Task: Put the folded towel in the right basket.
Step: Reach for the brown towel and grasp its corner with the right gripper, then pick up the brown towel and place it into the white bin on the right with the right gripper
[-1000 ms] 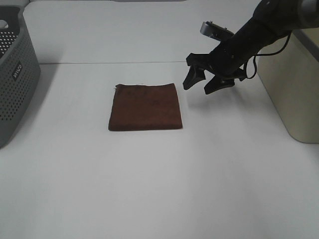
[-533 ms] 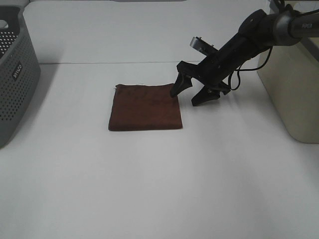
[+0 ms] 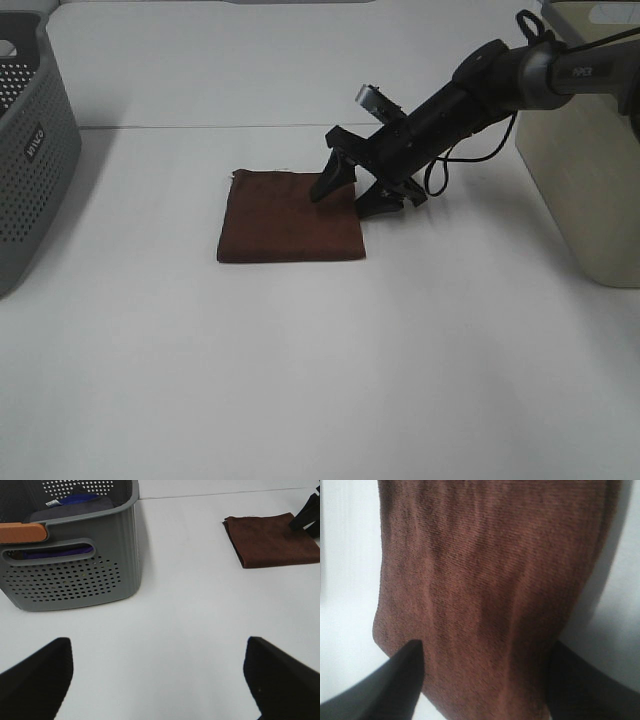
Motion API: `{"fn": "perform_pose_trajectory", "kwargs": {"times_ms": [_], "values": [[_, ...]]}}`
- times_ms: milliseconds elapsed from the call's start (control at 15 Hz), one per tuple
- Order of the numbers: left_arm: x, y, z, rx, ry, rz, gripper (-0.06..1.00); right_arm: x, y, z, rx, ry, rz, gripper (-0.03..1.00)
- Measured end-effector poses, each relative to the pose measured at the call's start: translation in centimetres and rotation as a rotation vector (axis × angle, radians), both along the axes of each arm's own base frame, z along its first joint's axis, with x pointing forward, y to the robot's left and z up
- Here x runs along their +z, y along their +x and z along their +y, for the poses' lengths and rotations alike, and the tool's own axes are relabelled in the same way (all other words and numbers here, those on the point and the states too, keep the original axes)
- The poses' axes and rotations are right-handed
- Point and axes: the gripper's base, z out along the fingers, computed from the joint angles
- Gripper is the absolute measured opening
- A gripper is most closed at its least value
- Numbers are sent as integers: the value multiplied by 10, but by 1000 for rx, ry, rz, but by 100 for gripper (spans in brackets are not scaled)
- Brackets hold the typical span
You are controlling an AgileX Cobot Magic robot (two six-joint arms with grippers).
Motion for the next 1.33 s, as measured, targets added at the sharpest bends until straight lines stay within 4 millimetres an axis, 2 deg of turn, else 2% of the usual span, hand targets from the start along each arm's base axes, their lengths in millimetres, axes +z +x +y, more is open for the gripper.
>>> {"fn": "perform_pose_trajectory", "kwargs": {"times_ms": [67, 267, 333, 533, 733, 1067, 1267, 1333], "values": [[0, 0, 0, 0, 0, 0, 88, -2, 0, 3, -13, -11, -3, 56], [0, 0, 0, 0, 0, 0, 88, -8, 1, 3, -31, -37, 0, 14], [0, 0, 0, 0, 0, 0, 88, -10, 1, 2, -33, -42, 2, 3], [0, 0, 0, 0, 0, 0, 88, -1, 2, 1, -29, -46, -18, 1], [0, 0, 0, 0, 0, 0, 88, 82, -5, -6, 29, -97, -151, 1], [0, 0, 0, 0, 0, 0, 88, 192, -32, -36, 43, -345, -354, 1], [0, 0, 0, 0, 0, 0, 88, 245, -55, -60, 35, -477, -450, 1], [0, 0, 0, 0, 0, 0, 88, 257, -60, -71, 20, -490, -444, 1]]}}
